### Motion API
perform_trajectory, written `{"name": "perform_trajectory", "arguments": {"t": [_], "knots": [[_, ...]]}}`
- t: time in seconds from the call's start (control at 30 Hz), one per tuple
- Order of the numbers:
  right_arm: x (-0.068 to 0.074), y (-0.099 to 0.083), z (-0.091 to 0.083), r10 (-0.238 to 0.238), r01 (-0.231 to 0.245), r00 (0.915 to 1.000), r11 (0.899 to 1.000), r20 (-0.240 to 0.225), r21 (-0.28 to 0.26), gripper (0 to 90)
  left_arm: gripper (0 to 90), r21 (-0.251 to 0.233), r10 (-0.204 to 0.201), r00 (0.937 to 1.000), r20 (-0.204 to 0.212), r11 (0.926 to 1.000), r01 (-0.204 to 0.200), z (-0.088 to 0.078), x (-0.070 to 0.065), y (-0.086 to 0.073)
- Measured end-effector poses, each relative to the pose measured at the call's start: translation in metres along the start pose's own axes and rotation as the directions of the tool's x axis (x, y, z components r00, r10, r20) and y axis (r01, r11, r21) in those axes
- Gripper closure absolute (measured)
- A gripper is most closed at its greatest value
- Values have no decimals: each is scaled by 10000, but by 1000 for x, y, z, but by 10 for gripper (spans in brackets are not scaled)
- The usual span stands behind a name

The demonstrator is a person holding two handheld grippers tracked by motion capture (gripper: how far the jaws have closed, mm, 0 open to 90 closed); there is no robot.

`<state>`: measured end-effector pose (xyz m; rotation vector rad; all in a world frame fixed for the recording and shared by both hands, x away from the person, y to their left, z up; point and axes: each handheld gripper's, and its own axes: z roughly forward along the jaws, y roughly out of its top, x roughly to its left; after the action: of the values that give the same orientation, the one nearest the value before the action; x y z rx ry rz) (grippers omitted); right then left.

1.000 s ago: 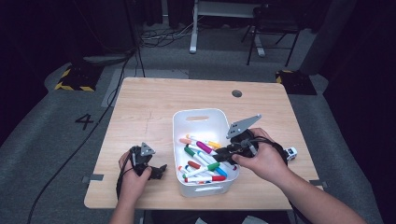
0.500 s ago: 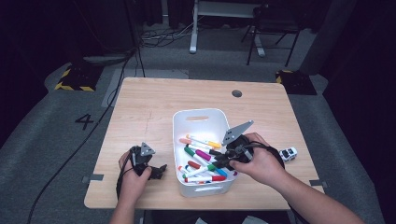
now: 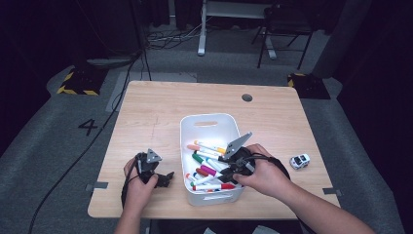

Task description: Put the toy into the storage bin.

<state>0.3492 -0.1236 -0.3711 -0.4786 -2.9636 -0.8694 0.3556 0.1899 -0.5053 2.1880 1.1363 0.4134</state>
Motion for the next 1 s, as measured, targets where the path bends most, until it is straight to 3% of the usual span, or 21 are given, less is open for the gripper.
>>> {"name": "perform_trajectory", "arguments": {"t": [0.4,0.43,0.47,0.5,0.53,0.57,0.67,0.77,1.0], "knots": [[2,0,10,-16,14,10000,9992,59,394,765,1,-4,-41,10000,18,10000,41,0,0,0],[2,-2,11,310,-310,9995,9995,-6,-28,620,0,-3,-39,10000,26,10000,39,0,0,0],[2,-2,11,310,-310,9995,9995,-6,-28,620,0,3,-51,10000,41,10000,51,0,0,0],[2,-3,8,781,-775,9969,9956,80,-532,537,1,-8,-9,10000,68,10000,9,0,0,0],[2,-3,8,781,-775,9969,9956,80,-532,537,1,-8,-9,10000,68,10000,9,0,0,0],[2,-4,2,854,-832,9961,9919,198,-956,485,0,58,12,9999,101,10000,-12,0,1,1],[0,-4,-5,820,-763,9960,9874,357,-1389,451,0,47,34,10000,41,10000,-35,0,1,1],[-2,-7,-21,1035,-896,9930,9740,566,-2083,427,1,49,37,10000,42,10000,-37,0,1,1],[-11,-17,-43,1339,-1046,9865,9581,943,-2666,420,1,47,35,10000,44,10000,-35,0,1,1]]}}
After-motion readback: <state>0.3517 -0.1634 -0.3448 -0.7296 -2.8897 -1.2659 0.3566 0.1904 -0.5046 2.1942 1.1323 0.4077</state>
